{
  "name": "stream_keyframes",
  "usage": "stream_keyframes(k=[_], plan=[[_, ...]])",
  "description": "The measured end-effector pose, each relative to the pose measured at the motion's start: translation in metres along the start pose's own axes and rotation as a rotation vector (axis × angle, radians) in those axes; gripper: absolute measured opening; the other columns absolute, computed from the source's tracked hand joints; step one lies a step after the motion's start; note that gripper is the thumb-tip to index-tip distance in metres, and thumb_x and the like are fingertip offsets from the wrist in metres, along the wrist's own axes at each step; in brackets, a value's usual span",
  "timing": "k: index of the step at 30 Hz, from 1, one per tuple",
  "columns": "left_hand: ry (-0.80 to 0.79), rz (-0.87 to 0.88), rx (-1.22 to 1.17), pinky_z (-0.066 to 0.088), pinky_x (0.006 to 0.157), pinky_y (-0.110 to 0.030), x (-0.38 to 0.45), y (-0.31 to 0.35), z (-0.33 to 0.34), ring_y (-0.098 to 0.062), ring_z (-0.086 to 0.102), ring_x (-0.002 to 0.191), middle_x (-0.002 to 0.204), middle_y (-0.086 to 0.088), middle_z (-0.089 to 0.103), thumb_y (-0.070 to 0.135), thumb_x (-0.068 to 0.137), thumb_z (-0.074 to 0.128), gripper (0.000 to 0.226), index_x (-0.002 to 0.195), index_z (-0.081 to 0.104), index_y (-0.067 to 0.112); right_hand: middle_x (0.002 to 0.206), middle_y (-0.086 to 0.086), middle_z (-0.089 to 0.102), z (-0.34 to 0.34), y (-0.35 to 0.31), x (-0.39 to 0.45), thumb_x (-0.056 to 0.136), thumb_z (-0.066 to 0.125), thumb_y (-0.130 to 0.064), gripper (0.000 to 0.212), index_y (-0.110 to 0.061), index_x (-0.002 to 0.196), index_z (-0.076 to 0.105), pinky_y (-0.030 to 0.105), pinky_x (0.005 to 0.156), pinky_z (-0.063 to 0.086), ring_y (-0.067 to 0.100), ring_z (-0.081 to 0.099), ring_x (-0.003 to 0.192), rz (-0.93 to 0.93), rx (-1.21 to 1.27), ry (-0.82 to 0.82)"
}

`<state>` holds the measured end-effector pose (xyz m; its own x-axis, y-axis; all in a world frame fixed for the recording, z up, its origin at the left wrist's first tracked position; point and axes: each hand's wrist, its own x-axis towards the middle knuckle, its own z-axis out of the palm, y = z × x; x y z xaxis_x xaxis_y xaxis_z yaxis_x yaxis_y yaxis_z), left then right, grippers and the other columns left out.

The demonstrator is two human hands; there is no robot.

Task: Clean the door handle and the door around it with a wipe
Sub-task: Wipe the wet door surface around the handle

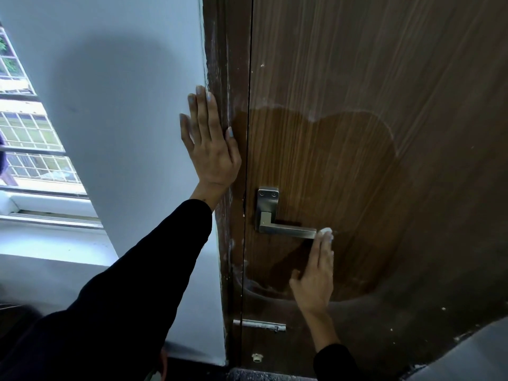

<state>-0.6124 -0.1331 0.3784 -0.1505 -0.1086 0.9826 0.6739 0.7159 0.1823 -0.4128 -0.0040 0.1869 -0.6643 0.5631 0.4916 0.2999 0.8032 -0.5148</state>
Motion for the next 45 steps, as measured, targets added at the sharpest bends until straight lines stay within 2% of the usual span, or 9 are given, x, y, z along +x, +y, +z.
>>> stream_keyframes(k=[7,13,16,20,25,28,31,39,45], plan=[[0.001,-0.001,-0.007,0.007,0.120,-0.042,-0.001,-0.001,0.001,-0.033,0.023,0.142,0.149,-0.024,0.035,0.024,0.097,0.038,0.054,0.144,0.028,0.000,0.157,0.006,-0.003,-0.001,-0.009,0.007,0.069,0.072,-0.012,0.106,-0.013,0.148,0.002,0.040,0.115,0.008,0.018,-0.005,0.144,-0.019,0.030,0.007],[0.009,0.005,0.001,0.007,0.120,-0.041,0.000,-0.001,0.002,-0.033,0.024,0.142,0.149,-0.024,0.035,0.021,0.095,0.042,0.055,0.144,0.028,0.001,0.157,0.006,-0.007,-0.004,0.001,0.004,0.071,0.070,-0.004,0.103,-0.011,0.148,0.002,0.052,0.113,0.021,0.024,-0.003,0.144,0.148,0.155,0.074],[-0.001,-0.001,-0.006,0.008,0.120,-0.042,0.000,0.000,0.000,-0.034,0.024,0.142,0.149,-0.024,0.035,0.022,0.096,0.041,0.055,0.144,0.028,0.000,0.157,0.012,0.003,-0.009,-0.007,0.017,0.068,0.070,-0.008,0.103,-0.011,0.149,0.006,0.047,0.114,0.017,0.022,-0.001,0.144,0.039,0.110,0.115],[-0.015,-0.016,-0.012,0.013,0.118,-0.047,0.001,0.002,-0.003,-0.035,0.026,0.141,0.148,-0.025,0.036,0.021,0.095,0.041,0.054,0.143,0.032,-0.003,0.154,0.013,0.015,0.004,-0.009,0.001,0.067,0.075,-0.016,0.104,-0.018,0.145,0.006,0.045,0.111,0.022,0.028,0.014,0.141,-0.102,-0.054,-0.068],[-0.020,-0.015,-0.007,0.014,0.118,-0.048,0.001,0.003,-0.004,-0.036,0.028,0.140,0.148,-0.025,0.037,0.018,0.093,0.047,0.054,0.141,0.034,-0.003,0.156,0.010,0.001,0.022,-0.012,-0.012,0.065,0.077,-0.021,0.116,-0.014,0.148,-0.003,0.042,0.113,0.013,0.023,0.000,0.143,0.038,-0.034,-0.131],[-0.019,-0.020,-0.026,0.013,0.118,-0.048,0.001,0.003,-0.004,-0.035,0.027,0.141,0.148,-0.025,0.037,0.017,0.094,0.046,0.053,0.142,0.034,-0.003,0.156,0.009,0.000,0.035,-0.030,-0.014,0.069,0.073,-0.027,0.117,-0.017,0.146,-0.014,0.041,0.114,0.003,0.022,-0.007,0.143,-0.140,-0.125,-0.293],[-0.014,-0.023,-0.052,0.014,0.118,-0.048,0.001,0.003,-0.004,-0.035,0.026,0.141,0.148,-0.024,0.036,0.018,0.095,0.043,0.053,0.142,0.032,-0.002,0.157,0.009,0.003,0.040,-0.037,-0.021,0.067,0.072,-0.021,0.107,-0.008,0.148,0.003,0.042,0.114,0.004,0.024,-0.002,0.143,-0.287,-0.178,-0.360],[-0.018,-0.020,-0.046,0.007,0.120,-0.041,0.001,0.000,-0.002,-0.033,0.023,0.143,0.150,-0.023,0.035,0.017,0.094,0.045,0.055,0.144,0.027,0.003,0.156,0.009,0.006,0.044,-0.100,-0.006,0.071,0.064,-0.008,0.093,-0.006,0.148,0.011,0.042,0.114,0.012,0.023,0.004,0.143,-0.466,-0.072,-0.260],[-0.033,-0.020,-0.046,0.007,0.120,-0.042,0.001,0.000,-0.003,-0.034,0.025,0.142,0.149,-0.023,0.036,0.021,0.095,0.040,0.053,0.143,0.026,0.004,0.156,0.009,0.010,0.042,-0.137,0.006,0.070,0.056,-0.002,0.090,-0.006,0.148,0.011,0.039,0.115,0.008,0.021,0.005,0.144,-0.355,0.016,-0.128]])
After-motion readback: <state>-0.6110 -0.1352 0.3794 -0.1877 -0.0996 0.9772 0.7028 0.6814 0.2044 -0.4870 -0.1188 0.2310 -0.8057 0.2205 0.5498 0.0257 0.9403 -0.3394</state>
